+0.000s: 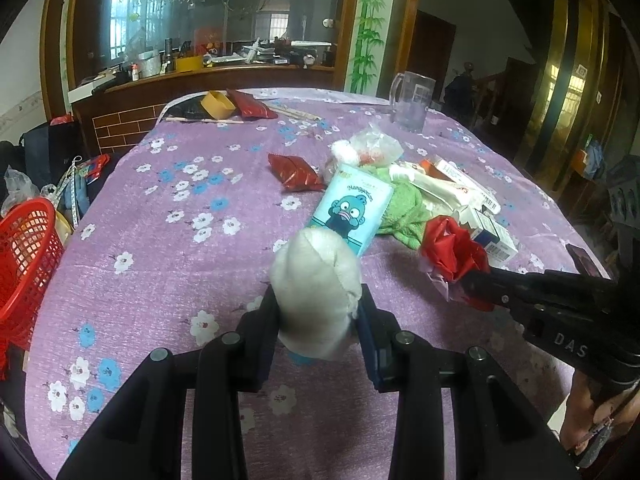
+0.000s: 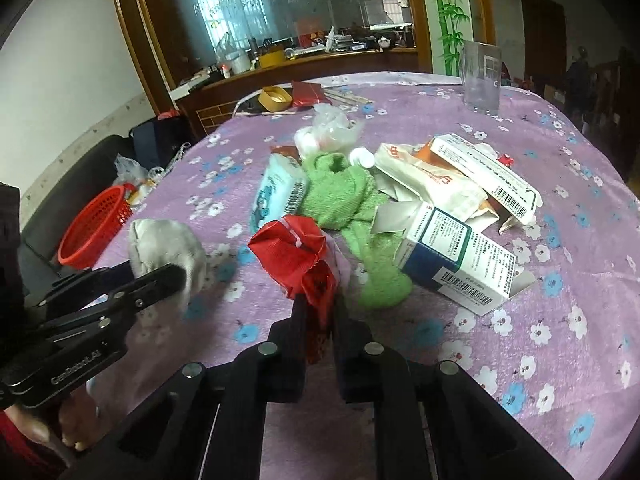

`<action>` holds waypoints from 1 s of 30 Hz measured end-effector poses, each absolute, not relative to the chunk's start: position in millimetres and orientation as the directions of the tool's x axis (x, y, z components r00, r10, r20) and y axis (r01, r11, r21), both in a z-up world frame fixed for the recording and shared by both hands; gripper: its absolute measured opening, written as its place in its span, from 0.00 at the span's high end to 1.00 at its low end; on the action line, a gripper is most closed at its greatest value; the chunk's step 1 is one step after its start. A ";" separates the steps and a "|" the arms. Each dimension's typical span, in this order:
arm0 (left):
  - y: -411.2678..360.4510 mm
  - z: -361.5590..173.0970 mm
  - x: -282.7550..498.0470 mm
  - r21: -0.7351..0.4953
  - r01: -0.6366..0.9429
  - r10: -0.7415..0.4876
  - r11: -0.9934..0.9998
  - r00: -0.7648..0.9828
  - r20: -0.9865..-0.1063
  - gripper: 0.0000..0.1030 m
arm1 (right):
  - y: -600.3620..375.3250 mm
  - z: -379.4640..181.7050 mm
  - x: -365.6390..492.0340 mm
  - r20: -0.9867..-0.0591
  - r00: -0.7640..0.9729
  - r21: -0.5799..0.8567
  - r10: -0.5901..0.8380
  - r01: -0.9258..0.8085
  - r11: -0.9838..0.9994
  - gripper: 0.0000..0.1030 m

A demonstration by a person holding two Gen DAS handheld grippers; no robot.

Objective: Collect trash
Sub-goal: 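Carry both items to the red basket and open both tools to drop them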

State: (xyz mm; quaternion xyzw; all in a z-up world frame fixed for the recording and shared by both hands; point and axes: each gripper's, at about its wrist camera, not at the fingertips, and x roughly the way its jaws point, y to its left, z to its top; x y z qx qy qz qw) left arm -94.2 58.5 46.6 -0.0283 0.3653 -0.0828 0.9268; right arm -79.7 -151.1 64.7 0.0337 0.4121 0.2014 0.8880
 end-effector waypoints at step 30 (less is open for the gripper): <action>130.8 88.4 -106.6 -0.100 -0.022 -0.043 0.995 0.794 -0.607 0.66 | -111.0 92.8 -71.0 -0.690 0.519 0.297 0.504 -0.431 0.852 0.88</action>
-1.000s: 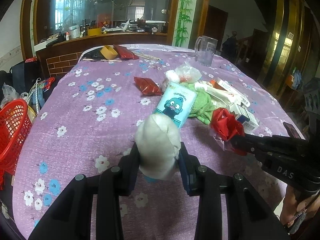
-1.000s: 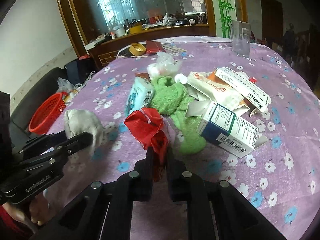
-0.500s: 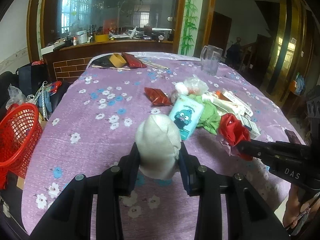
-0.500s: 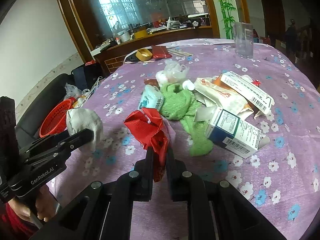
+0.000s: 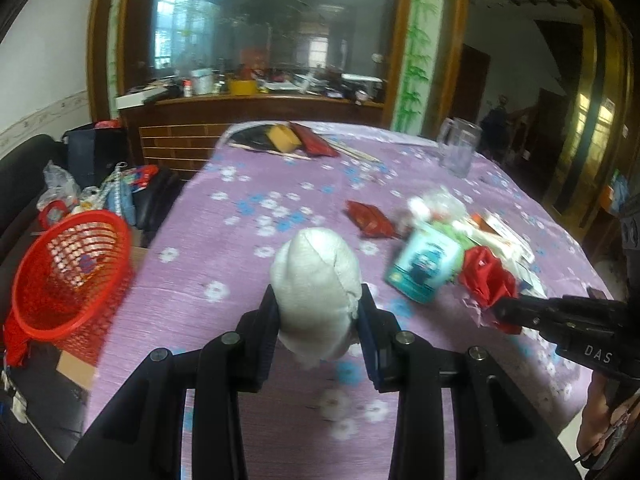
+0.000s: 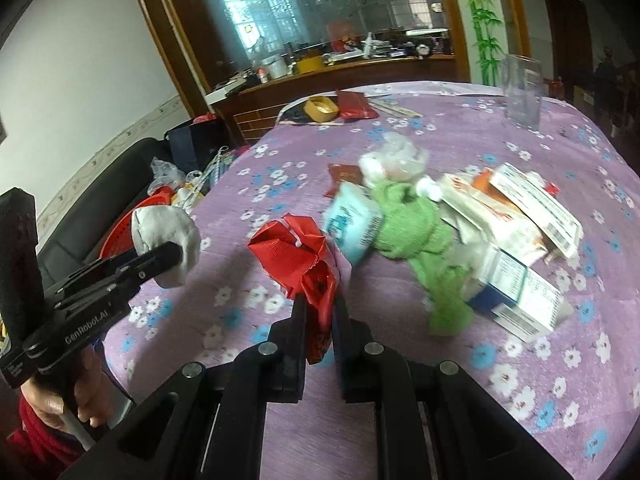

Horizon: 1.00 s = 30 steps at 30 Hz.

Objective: Collect trash
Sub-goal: 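Carry both items to the red basket and open both tools to drop them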

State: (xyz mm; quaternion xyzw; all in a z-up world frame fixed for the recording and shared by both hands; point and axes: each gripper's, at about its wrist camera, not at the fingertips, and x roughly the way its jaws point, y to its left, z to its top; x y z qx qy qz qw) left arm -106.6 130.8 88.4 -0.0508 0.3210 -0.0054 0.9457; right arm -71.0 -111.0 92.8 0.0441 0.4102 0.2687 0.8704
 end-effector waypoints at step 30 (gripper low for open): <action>396.5 83.0 -109.2 -0.122 -0.445 0.274 0.887 0.721 -0.636 0.59 | 217.3 131.9 1.8 -0.657 0.182 0.434 0.732 -0.702 0.565 0.86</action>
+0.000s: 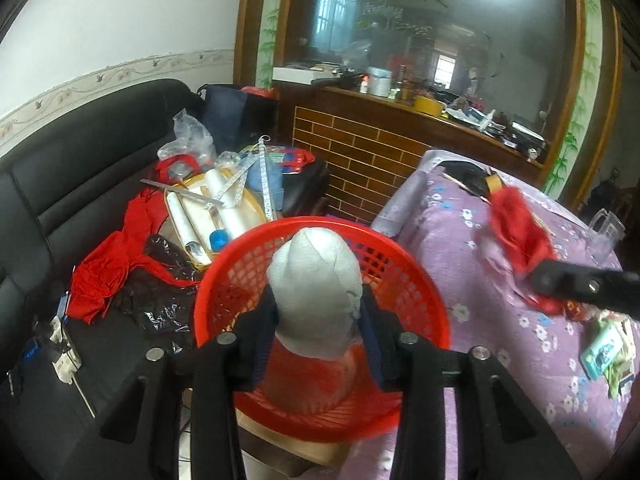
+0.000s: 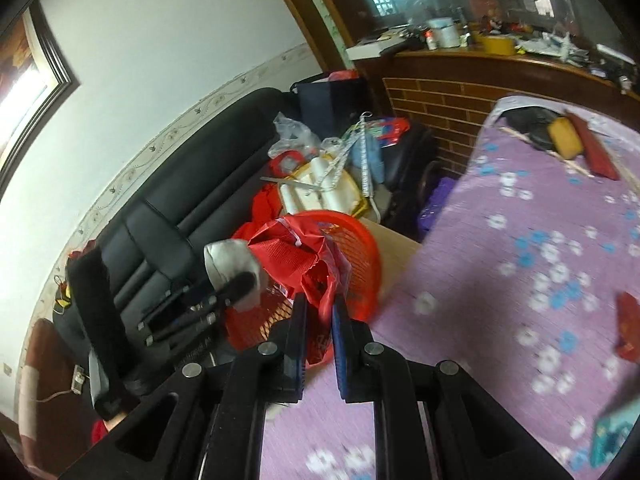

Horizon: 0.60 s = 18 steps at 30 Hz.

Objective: Collect trash
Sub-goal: 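Carry both items to the red basket and open both tools to drop them, then grasp the Hangyodon tissue pack with the left tool while the right tool grasps a white medicine box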

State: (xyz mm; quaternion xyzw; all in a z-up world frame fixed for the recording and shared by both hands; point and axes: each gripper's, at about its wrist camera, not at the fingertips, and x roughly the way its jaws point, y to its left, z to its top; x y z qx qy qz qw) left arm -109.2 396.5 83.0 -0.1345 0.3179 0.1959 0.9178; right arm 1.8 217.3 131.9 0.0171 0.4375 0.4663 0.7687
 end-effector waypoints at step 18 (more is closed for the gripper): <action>305.5 95.8 -122.3 -0.141 -0.269 0.142 0.953 0.805 -0.575 0.40 | 109.7 123.6 -30.5 -0.641 0.309 0.399 0.703 -0.648 0.649 0.58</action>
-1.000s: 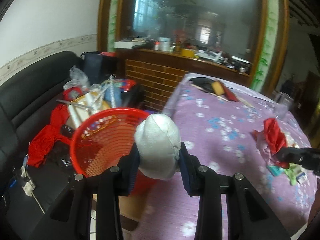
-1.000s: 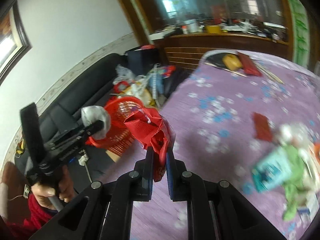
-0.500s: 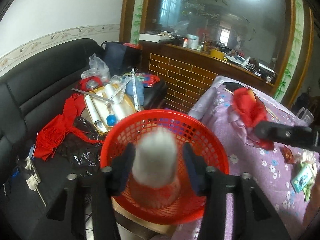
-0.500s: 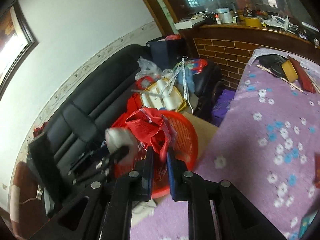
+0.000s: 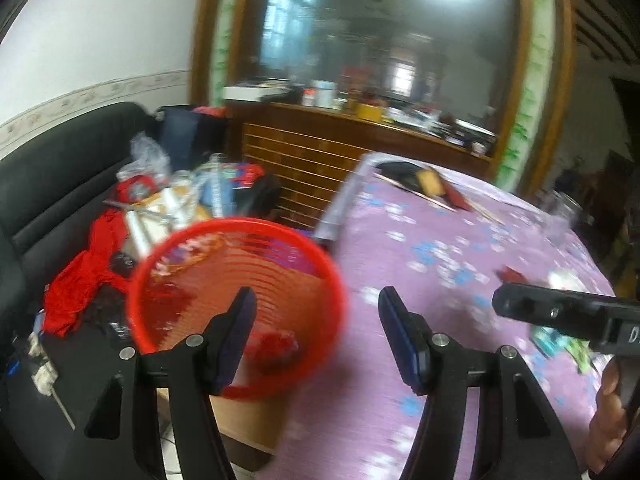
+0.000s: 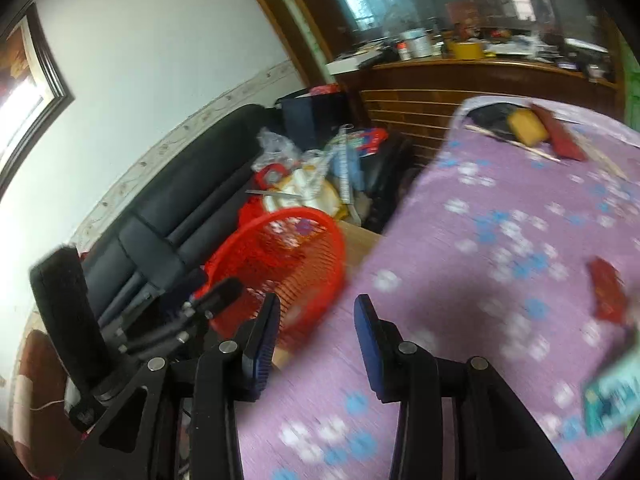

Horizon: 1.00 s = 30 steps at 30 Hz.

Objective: Collect trash
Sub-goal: 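Grasp the Hangyodon tissue pack with the left tool while the right tool grasps a white medicine box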

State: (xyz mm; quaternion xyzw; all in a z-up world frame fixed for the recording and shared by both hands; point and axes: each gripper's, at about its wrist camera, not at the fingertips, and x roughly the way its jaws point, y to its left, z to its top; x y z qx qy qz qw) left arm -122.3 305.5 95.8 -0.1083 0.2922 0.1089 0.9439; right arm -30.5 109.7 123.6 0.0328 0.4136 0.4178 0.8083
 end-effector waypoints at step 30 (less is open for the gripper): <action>61.6 63.4 -82.4 -0.010 0.221 -0.163 0.975 0.688 -0.707 0.34 | -233.8 59.4 20.8 -0.699 0.364 0.460 0.616 -0.430 0.777 0.31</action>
